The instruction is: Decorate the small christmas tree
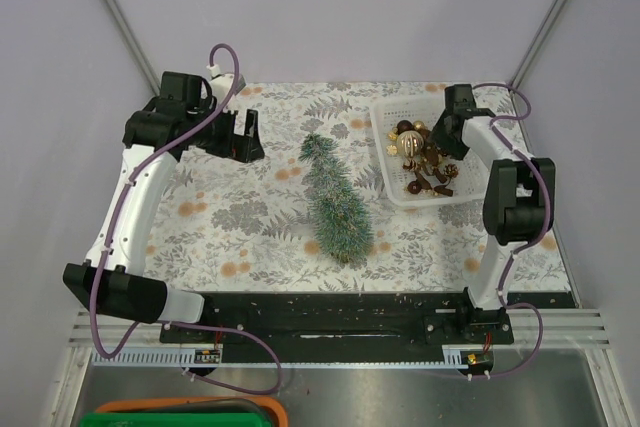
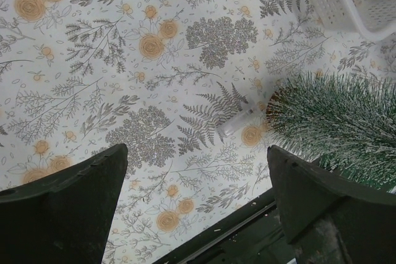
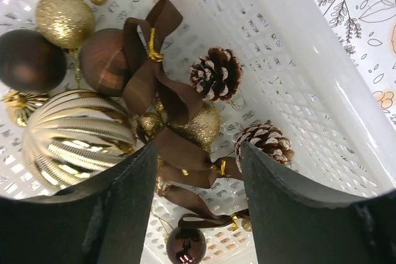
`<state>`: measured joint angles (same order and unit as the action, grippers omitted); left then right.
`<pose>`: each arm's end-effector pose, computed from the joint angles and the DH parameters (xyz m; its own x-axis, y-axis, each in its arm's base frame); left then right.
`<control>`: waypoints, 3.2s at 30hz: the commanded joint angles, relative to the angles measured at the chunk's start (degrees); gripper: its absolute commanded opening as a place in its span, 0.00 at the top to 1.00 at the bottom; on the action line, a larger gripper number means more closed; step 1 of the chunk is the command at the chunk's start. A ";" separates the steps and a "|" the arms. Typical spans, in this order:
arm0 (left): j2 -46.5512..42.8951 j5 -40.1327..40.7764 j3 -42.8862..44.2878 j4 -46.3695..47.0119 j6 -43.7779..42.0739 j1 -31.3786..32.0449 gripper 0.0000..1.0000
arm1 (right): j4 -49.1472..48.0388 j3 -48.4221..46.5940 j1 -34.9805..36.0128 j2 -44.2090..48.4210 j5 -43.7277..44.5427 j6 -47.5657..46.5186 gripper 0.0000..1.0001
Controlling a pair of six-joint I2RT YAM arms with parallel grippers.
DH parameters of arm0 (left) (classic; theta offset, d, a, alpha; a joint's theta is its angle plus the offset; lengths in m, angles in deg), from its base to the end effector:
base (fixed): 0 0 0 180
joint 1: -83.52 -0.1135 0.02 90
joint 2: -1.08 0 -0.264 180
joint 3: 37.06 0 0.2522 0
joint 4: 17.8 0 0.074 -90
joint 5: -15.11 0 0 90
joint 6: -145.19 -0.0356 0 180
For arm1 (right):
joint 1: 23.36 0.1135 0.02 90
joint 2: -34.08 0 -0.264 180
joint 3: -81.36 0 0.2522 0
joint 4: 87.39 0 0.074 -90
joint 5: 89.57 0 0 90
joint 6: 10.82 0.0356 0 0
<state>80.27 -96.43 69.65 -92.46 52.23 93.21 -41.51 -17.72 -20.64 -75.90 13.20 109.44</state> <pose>0.2610 -0.0578 0.4108 -0.7008 0.1684 -0.6932 0.4395 0.8673 -0.2336 0.4173 0.0119 0.2230 -0.6841 0.4595 -0.5664 0.4856 0.8664 0.1164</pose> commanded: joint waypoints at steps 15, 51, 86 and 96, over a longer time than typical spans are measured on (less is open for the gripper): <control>-4.31 -4.30 -6.99 5.01 -6.18 0.77 0.01 | -1.80 -5.83 -0.17 -6.22 4.71 -0.73 0.57; -5.81 -4.91 -9.80 6.68 -9.69 0.94 0.01 | -1.89 10.16 5.10 25.06 3.14 2.96 0.80; -7.57 -7.46 -11.30 7.20 -11.98 1.38 0.01 | 4.62 10.52 12.04 15.23 3.23 -3.80 0.55; -7.66 -7.03 -11.12 7.20 -12.33 1.29 0.01 | 3.65 10.78 12.04 12.24 3.74 -4.16 0.33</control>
<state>74.28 -102.53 58.57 -87.37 41.04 94.37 -35.59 -7.60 -8.51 -65.14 15.83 105.61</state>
